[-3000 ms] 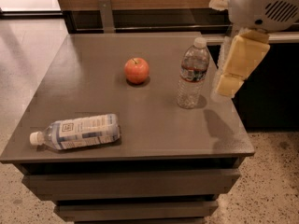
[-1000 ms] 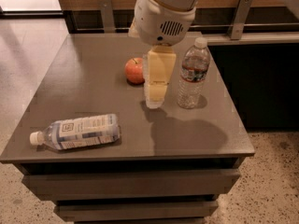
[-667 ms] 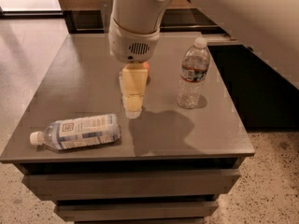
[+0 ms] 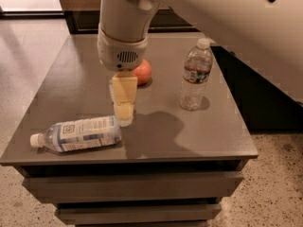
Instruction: Pick blue plastic bottle
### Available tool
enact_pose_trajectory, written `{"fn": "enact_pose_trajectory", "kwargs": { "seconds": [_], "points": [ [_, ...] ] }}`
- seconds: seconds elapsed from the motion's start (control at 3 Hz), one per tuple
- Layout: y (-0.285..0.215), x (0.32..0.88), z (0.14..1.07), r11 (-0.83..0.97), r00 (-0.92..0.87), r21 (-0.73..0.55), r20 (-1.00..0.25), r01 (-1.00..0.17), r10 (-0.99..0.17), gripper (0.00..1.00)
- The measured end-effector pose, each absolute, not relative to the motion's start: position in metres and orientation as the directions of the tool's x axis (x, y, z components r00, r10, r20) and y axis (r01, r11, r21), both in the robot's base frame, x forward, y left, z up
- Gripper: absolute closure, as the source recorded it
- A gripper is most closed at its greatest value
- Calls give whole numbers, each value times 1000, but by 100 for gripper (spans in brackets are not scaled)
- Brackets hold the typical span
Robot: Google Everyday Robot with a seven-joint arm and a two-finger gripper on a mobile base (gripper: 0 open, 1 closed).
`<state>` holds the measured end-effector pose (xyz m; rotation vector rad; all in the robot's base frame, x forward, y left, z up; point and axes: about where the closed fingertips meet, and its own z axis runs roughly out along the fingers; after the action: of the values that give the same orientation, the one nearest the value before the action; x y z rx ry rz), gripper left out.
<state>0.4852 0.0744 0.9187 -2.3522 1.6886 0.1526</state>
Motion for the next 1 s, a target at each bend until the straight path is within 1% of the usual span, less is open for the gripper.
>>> {"fn": "enact_pose_trajectory", "kwargs": {
  "seconds": [0.67,1.0],
  "points": [
    [134,474,874,-415,415,-46,-212,-909,-885,0],
    [151,468,861,-443,437,-20,-210,-896,-874,0]
  ]
}}
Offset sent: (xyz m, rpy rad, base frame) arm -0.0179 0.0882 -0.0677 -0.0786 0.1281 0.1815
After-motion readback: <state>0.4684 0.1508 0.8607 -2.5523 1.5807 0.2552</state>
